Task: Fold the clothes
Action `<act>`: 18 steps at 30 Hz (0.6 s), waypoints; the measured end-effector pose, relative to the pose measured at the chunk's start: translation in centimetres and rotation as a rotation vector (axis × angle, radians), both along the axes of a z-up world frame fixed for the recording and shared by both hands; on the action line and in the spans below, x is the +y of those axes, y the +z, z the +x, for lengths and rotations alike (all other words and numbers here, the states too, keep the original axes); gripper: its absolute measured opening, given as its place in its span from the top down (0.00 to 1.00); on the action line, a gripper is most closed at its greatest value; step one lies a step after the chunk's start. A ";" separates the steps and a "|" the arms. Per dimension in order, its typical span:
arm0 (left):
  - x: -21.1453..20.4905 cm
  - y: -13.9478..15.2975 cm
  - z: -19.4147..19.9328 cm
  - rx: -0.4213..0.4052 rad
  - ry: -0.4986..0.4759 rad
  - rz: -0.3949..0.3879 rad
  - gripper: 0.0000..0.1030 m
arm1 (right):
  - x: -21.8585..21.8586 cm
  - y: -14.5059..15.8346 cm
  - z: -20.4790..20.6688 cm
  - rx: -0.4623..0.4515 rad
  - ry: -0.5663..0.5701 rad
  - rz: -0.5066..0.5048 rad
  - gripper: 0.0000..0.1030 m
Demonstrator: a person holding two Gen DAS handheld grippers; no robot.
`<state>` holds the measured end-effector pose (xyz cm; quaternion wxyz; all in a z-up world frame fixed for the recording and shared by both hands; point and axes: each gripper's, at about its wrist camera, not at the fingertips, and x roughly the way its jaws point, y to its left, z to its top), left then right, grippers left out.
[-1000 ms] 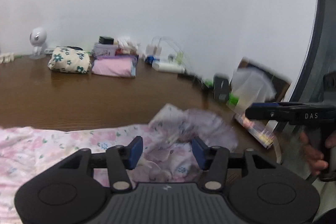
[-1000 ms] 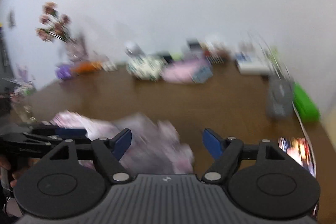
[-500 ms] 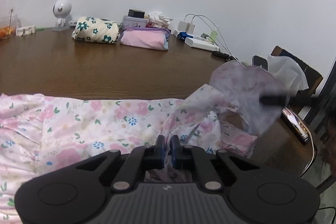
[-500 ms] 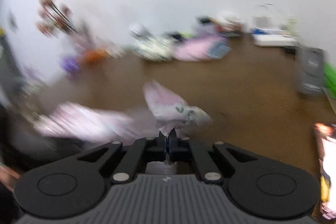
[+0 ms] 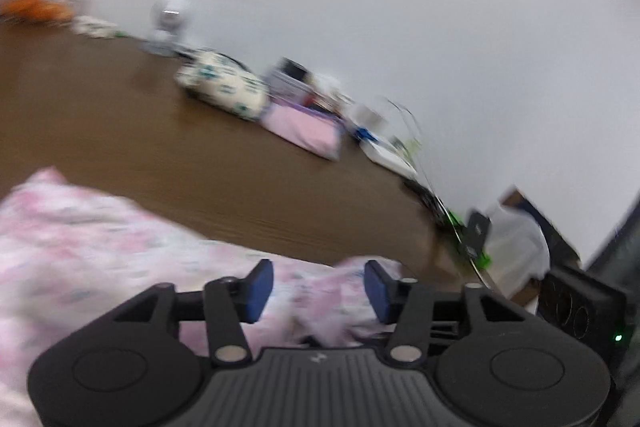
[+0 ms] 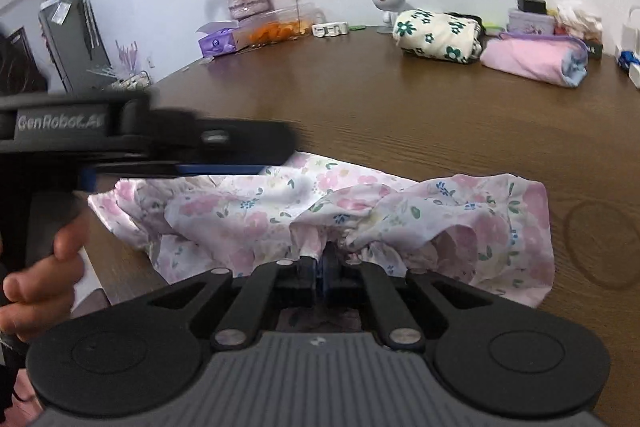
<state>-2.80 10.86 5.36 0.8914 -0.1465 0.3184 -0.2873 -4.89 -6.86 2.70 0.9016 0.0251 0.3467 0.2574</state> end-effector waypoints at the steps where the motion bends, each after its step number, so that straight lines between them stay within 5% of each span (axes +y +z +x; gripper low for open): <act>1: -1.1 -0.2 0.4 -0.001 -0.031 0.047 0.49 | 0.0 0.0 -0.2 -0.002 0.002 0.002 0.96; 3: -2.3 -0.9 1.5 0.031 -0.070 0.091 0.54 | -0.3 0.0 -0.6 -0.010 0.009 0.002 0.95; 5: -2.6 -2.0 2.6 0.088 -0.089 0.092 0.96 | -0.8 0.1 -1.2 -0.018 0.017 0.001 0.90; 7: -2.0 -2.6 3.2 0.116 -0.087 0.068 0.96 | -1.7 0.6 -1.8 -0.021 0.022 0.009 0.78; 9: -1.1 -2.7 3.4 0.113 -0.081 0.055 0.97 | -3.1 1.7 -2.9 -0.031 0.025 0.017 0.48; 15: 1.6 -1.5 2.3 0.039 -0.027 0.132 0.97 | -7.5 4.9 -5.0 -0.178 -0.010 0.076 0.45; 18: 1.3 -0.9 1.9 0.000 -0.060 0.179 0.97 | -6.3 3.9 -3.4 -0.204 0.046 0.056 0.35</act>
